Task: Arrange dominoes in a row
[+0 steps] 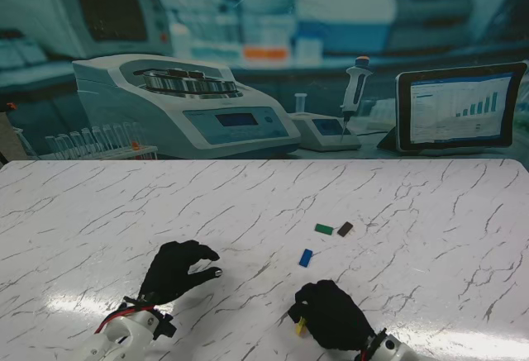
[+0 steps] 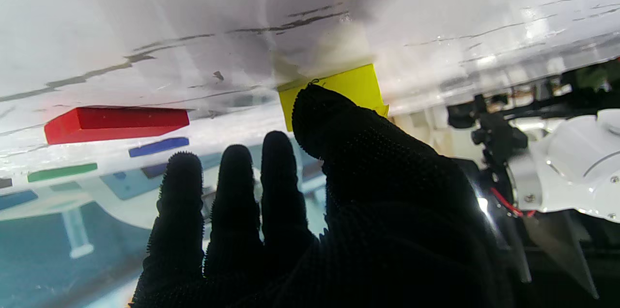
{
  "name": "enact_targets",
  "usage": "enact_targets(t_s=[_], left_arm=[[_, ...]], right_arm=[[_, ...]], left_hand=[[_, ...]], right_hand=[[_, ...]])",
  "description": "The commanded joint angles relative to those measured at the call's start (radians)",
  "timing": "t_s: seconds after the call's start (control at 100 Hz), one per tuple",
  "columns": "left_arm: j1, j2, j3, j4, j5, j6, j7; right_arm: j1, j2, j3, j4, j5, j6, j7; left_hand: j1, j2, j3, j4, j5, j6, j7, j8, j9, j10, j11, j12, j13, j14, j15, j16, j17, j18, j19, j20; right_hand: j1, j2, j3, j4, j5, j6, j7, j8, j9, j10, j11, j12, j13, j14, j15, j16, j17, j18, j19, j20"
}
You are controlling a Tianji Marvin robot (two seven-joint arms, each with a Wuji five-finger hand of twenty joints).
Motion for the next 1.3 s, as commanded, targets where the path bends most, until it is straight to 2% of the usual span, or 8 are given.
enact_targets(t_s=[0.0,0.28,0.34,0.45,0.66,0.91,1.1,1.29], left_arm=[[0.004,-0.003,0.003,-0.001,-0.003,-0.017,-0.012],[0.004,-0.003,0.002,-0.001,-0.004,-0.017,-0.013],[0.004,-0.004,0.003,0.0,-0.004,-0.018,-0.012],[0.004,-0.004,0.001,0.001,-0.005,-0.022,-0.008],[0.005,-0.004,0.0,0.001,-0.008,-0.023,-0.011],[0.003,-0.004,0.001,0.003,-0.011,-0.028,-0.011],[0.002,-0.005,0.001,0.006,-0.012,-0.03,-0.01],[-0.001,-0.004,0.002,0.009,-0.015,-0.034,-0.013]], right_arm=[[-0.008,-0.004,-0.002,-0.009,-0.002,-0.009,-0.002],[-0.002,-0.003,-0.004,-0.011,0.007,-0.026,0.032],[0.003,-0.003,-0.006,-0.007,0.015,-0.031,0.045],[0.015,-0.004,-0.014,0.008,0.031,-0.037,0.06],[0.034,-0.003,-0.034,0.03,0.024,-0.026,0.036],[0.042,-0.003,-0.039,0.037,0.027,-0.034,0.033],[0.049,-0.006,-0.047,0.048,0.032,-0.036,0.015],[0.048,-0.008,-0.046,0.045,0.034,-0.036,0.002]], left_hand=[[0.036,0.032,0.0,0.02,0.017,-0.021,0.01,0.007,0.029,-0.023,0.012,0.012,0.023,-0.021,0.015,0.01,-0.004,0.007,0.018,0.013],[0.028,0.031,-0.001,0.02,0.012,-0.018,0.015,0.006,0.027,-0.021,0.012,0.012,0.022,-0.02,0.015,0.01,-0.006,0.009,0.019,0.013],[0.026,0.031,-0.001,0.02,0.013,-0.019,0.016,0.006,0.028,-0.02,0.012,0.012,0.022,-0.021,0.015,0.01,-0.006,0.009,0.02,0.013],[0.023,0.031,-0.001,0.02,0.012,-0.016,0.016,0.005,0.028,-0.022,0.013,0.012,0.021,-0.02,0.015,0.011,-0.007,0.01,0.02,0.014],[0.016,0.03,-0.001,0.02,0.012,-0.015,0.017,0.005,0.027,-0.02,0.013,0.013,0.022,-0.019,0.015,0.011,-0.006,0.009,0.02,0.014],[0.005,0.029,-0.001,0.02,0.011,-0.01,0.016,0.005,0.025,-0.017,0.013,0.013,0.021,-0.02,0.015,0.012,-0.006,0.009,0.02,0.014],[0.001,0.029,-0.001,0.02,0.011,-0.007,0.014,0.004,0.024,-0.012,0.013,0.014,0.022,-0.016,0.016,0.013,-0.006,0.009,0.021,0.014],[-0.004,0.028,0.0,0.02,0.011,0.0,0.012,0.004,0.024,-0.003,0.014,0.014,0.021,-0.012,0.015,0.014,-0.007,0.01,0.021,0.014]], right_hand=[[-0.006,0.016,0.002,-0.01,-0.017,0.016,-0.033,-0.032,-0.032,0.014,-0.027,-0.02,-0.036,0.021,-0.005,0.001,-0.009,0.084,0.008,-0.009],[-0.035,0.024,0.008,0.016,0.038,0.024,-0.123,-0.177,0.007,0.023,-0.096,-0.089,-0.029,0.027,-0.011,-0.003,-0.012,0.084,-0.002,-0.008],[-0.039,0.012,0.025,0.01,0.042,0.016,-0.069,-0.223,0.015,0.024,-0.104,-0.1,-0.027,0.029,-0.015,-0.003,-0.012,0.084,-0.005,-0.006],[-0.047,-0.009,0.032,0.008,0.048,-0.006,0.018,-0.255,0.023,0.026,-0.118,-0.108,-0.024,0.03,-0.019,-0.002,-0.015,0.085,-0.008,-0.004],[-0.076,0.001,0.022,0.024,0.08,-0.049,0.07,-0.216,0.032,0.018,-0.115,-0.104,-0.019,0.026,-0.018,0.001,-0.02,0.091,-0.011,-0.002],[-0.108,-0.012,0.061,0.054,0.097,-0.113,0.071,-0.169,-0.004,0.005,-0.075,-0.048,-0.029,0.019,-0.034,0.009,-0.033,0.111,-0.024,0.012],[-0.142,-0.045,0.12,0.045,0.107,-0.136,0.074,-0.156,-0.031,0.004,-0.064,-0.019,-0.043,0.018,-0.042,0.014,-0.043,0.118,-0.039,0.027],[-0.151,-0.054,0.134,0.038,0.113,-0.126,0.08,-0.153,-0.028,0.002,-0.062,-0.013,-0.043,0.017,-0.045,0.016,-0.043,0.122,-0.045,0.034]])
